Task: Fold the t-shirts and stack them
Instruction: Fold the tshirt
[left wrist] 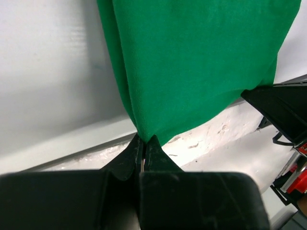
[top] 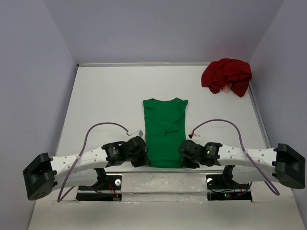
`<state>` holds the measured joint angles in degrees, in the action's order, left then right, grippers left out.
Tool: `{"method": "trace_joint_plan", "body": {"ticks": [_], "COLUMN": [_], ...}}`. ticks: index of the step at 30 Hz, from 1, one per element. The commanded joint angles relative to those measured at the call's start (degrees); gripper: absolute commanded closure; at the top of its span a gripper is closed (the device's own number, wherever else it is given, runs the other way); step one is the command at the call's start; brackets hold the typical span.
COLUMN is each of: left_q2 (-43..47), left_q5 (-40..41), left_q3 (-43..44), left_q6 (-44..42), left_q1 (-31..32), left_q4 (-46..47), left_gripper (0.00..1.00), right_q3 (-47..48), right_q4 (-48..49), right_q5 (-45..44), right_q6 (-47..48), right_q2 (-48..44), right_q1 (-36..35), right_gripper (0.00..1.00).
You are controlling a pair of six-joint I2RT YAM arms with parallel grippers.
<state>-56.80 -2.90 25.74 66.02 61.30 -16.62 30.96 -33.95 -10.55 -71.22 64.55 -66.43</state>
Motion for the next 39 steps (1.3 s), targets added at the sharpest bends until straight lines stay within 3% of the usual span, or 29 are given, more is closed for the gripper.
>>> {"method": "trace_joint_plan", "body": {"ticks": [1,11,22,29,33,34,36,37,38,39], "left_q2": [1.95,2.92,2.22,-0.93,-6.39,-8.75,-12.44,-12.46,-15.33,-15.36], "left_q5": [4.83,6.85,8.43,20.37,31.88,32.94,32.61,31.21,29.02,28.04], "left_q3": [-0.86,-0.86,0.54,13.70,28.97,31.37,37.25,38.50,40.16,40.18], "left_q6": [4.73,11.14,12.47,9.58,3.44,0.89,-8.38,-12.02,-17.54,-17.59], "left_q1": [3.21,10.68,12.53,14.64,13.24,12.10,5.63,2.89,-2.62,-2.67], "left_q4": [-4.38,-5.53,-6.31,-20.96,-27.67,-27.94,-26.19,-24.53,-21.03,-18.99], "left_gripper": [1.00,1.00,1.00,1.00,1.00,1.00,1.00,1.00,1.00,1.00], "right_q3": [0.77,3.14,4.54,18.39,29.49,31.07,35.99,36.01,38.27,39.78], "right_q4": [-4.89,-10.78,-13.59,-26.93,-30.74,-29.51,-23.55,-21.87,-17.68,-16.33], "right_q5": [-4.39,-8.26,-10.46,-22.73,-28.12,-28.21,-27.00,-26.98,-26.20,-24.10], "right_q6": [-4.01,-11.83,-14.21,-11.14,-0.52,7.07,19.63,19.72,30.51,30.61], "right_q2": [-1.36,-0.92,-0.66,6.62,10.41,10.94,12.69,12.70,14.09,15.33], "right_q1": [-2.64,-10.99,-13.54,-15.30,-7.68,-4.70,7.22,7.28,12.85,16.13], "right_gripper": [1.00,1.00,1.00,1.00,1.00,1.00,1.00,1.00,1.00,1.00]}}
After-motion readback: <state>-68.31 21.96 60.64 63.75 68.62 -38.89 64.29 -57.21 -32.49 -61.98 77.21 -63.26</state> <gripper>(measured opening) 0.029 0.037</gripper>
